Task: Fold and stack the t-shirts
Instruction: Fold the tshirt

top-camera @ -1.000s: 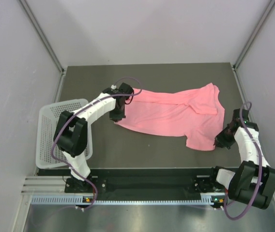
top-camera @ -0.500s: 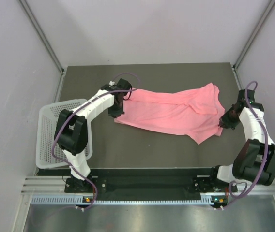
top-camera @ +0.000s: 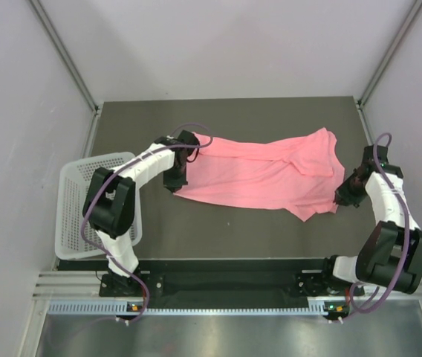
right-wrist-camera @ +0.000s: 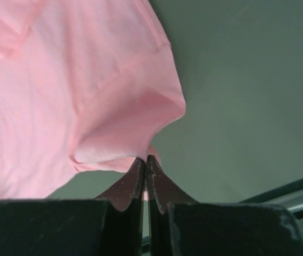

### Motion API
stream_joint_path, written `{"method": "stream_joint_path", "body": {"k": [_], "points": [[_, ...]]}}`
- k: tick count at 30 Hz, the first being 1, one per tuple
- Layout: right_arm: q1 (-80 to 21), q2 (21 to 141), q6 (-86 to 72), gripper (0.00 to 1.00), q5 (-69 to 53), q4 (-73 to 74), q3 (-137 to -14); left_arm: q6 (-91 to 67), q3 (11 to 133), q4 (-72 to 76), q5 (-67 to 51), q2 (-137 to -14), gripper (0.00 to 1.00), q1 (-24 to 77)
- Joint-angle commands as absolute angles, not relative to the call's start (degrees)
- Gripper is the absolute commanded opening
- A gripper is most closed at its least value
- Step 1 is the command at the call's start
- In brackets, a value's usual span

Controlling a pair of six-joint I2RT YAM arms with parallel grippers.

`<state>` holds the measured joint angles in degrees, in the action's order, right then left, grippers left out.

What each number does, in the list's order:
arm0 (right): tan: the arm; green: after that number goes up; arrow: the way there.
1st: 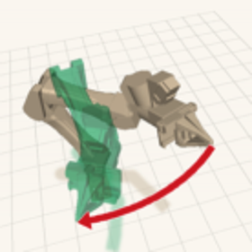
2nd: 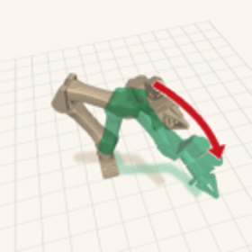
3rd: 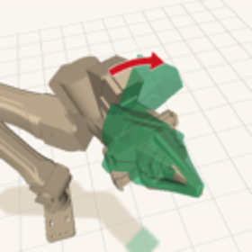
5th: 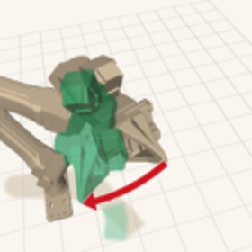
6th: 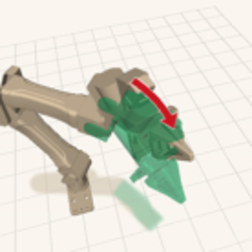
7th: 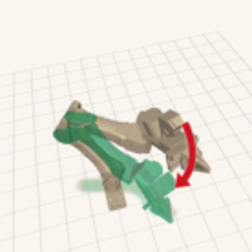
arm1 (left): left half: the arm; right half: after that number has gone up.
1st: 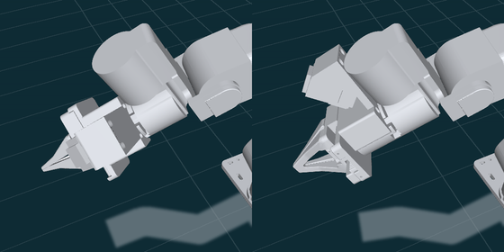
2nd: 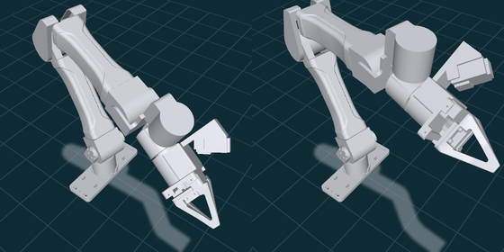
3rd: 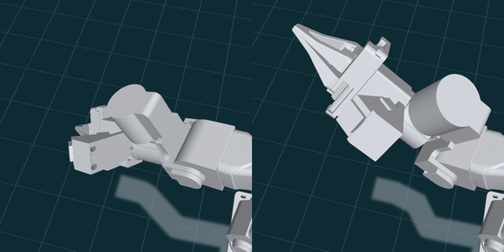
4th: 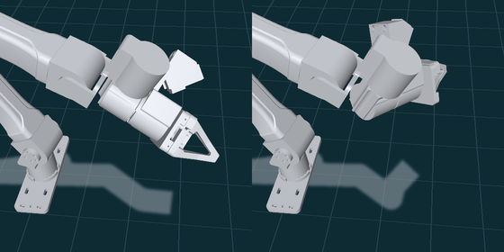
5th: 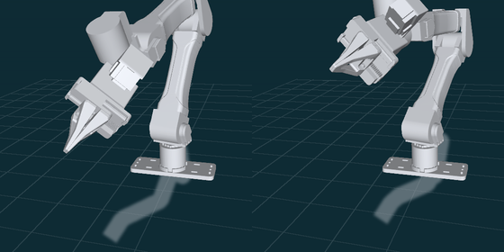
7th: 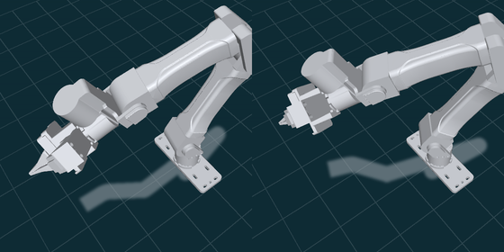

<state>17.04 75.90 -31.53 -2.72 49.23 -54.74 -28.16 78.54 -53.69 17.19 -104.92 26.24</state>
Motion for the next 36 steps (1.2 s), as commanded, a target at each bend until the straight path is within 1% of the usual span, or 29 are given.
{"method": "stream_joint_path", "body": {"k": [1,4,10,11,12,13,14,15,17,18,19,20,21,24,25,29,30,34,36], "points": [[16.5,72.4,-30.9,0.0,-1.1,50.5,-52.7,-29.1,76.9,-53.7,16.4,-101.0,0.0,26.0],[16.6,72.1,-30.5,0.0,-0.9,52.0,-52.0,-29.6,75.8,-54.1,15.5,-100.8,0.0,26.0],[16.2,69.2,-32.4,0.01,-0.4,54.4,-46.5,-30.6,71.6,-53.6,13.5,-98.9,0.0,26.1],[16.1,68.8,-32.4,0.02,2.0,55.2,-45.6,-30.7,70.8,-53.7,13.4,-98.4,0.04,26.1],[16.2,68.6,-32.2,0.11,3.0,55.7,-45.4,-30.4,70.3,-53.6,12.7,-97.3,0.17,26.1],[16.2,68.0,-31.9,0.19,4.9,56.4,-45.7,-30.3,69.4,-53.4,12.7,-95.8,0.3,26.1],[16.2,68.0,-31.5,0.25,5.8,56.7,-46.1,-30.3,69.3,-53.3,12.7,-95.8,0.3,26.1],[16.1,68.0,-30.5,0.33,6.4,56.7,-46.9,-30.1,69.2,-53.3,13.2,-94.7,0.39,26.1],[16.2,68.9,-29.4,0.38,6.7,54.9,-50.8,-29.7,70.2,-53.4,14.1,-93.6,0.44,26.0],[16.2,69.6,-28.7,0.45,6.6,53.8,-52.5,-29.0,70.7,-52.7,15.1,-92.8,0.5,26.0],[16.2,71.5,-28.0,0.48,5.9,52.3,-54.2,-28.4,71.5,-52.1,15.5,-92.6,0.51,26.0],[16.0,72.7,-27.3,0.5,4.2,50.8,-57.3,-27.7,73.4,-51.1,15.6,-92.5,0.52,26.0],[16.0,74.0,-26.3,0.55,3.2,46.8,-58.5,-26.3,74.5,-49.2,15.4,-93.2,0.52,25.9],[16.0,82.1,-25.1,0.59,0.2,40.7,-63.2,-24.4,80.8,-47.5,14.4,-97.7,0.52,25.3],[16.0,83.6,-25.0,0.59,-2.9,39.5,-64.3,-24.2,84.7,-47.5,13.7,-99.3,0.5,25.0],[15.9,92.0,-25.3,0.58,-6.1,34.5,-70.4,-23.1,92.0,-47.2,10.0,-107.3,0.49,23.2],[15.9,95.3,-25.2,0.54,-6.2,34.5,-71.6,-22.9,93.1,-46.9,9.3,-108.4,0.49,22.9],[15.9,100.5,-26.5,0.42,-8.9,33.0,-75.1,-22.9,99.5,-48.2,6.1,-112.8,0.47,21.6],[15.9,102.1,-27.8,0.33,-9.5,33.1,-75.3,-22.9,100.0,-48.6,5.1,-113.6,0.47,21.3]]}}
